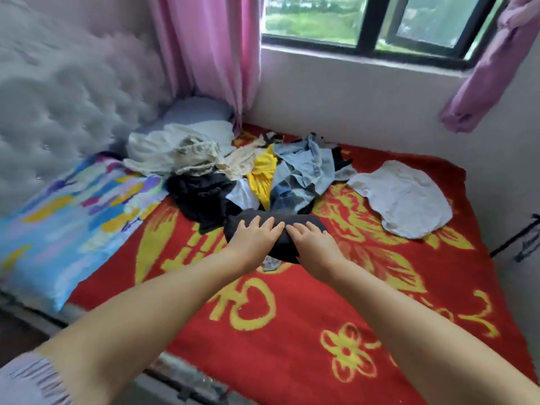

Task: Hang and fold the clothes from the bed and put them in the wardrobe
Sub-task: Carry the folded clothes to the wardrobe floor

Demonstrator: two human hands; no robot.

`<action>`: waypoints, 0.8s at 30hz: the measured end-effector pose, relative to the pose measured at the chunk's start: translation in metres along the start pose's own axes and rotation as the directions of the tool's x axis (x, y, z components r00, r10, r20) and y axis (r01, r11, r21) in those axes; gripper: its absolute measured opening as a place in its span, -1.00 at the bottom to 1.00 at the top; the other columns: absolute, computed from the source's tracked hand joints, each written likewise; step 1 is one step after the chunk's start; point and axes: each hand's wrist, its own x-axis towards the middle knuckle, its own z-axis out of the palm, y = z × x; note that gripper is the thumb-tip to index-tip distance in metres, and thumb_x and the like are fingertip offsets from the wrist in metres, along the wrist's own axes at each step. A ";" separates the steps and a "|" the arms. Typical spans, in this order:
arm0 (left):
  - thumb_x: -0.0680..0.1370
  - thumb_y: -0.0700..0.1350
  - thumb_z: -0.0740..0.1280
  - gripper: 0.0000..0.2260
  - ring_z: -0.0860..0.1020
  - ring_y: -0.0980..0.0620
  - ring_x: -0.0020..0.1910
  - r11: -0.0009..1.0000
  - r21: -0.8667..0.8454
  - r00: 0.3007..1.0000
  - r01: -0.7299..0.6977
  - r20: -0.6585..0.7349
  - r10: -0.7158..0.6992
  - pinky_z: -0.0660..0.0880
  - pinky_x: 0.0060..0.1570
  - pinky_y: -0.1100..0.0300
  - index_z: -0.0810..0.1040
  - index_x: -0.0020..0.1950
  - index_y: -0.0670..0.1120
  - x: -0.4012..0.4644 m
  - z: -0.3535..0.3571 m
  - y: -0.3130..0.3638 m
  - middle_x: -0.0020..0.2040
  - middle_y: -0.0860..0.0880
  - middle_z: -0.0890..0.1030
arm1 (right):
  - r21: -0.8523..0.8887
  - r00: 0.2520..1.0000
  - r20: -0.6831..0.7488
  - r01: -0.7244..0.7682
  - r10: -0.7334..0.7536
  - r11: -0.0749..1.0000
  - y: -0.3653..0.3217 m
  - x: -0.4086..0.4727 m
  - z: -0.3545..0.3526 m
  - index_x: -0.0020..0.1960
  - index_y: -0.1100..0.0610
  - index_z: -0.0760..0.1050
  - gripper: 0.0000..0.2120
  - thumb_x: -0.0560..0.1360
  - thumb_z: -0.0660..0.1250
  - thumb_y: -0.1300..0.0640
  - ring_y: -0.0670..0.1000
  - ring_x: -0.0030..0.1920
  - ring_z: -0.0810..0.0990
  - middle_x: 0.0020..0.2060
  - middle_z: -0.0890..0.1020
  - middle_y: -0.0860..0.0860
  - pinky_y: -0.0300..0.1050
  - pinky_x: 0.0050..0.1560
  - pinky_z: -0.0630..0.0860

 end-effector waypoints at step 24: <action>0.56 -0.33 0.19 -0.31 0.10 -0.27 0.49 0.412 0.007 0.398 0.911 0.241 -0.885 0.22 0.33 -0.28 -0.11 0.57 -0.05 -0.699 0.121 -0.238 0.53 -0.17 0.08 | -0.213 0.313 0.104 0.934 -0.944 0.287 -0.707 -0.154 -0.014 0.53 0.11 0.05 -0.37 0.55 0.25 0.17 0.10 0.48 0.18 0.48 0.22 0.03 0.12 0.38 0.29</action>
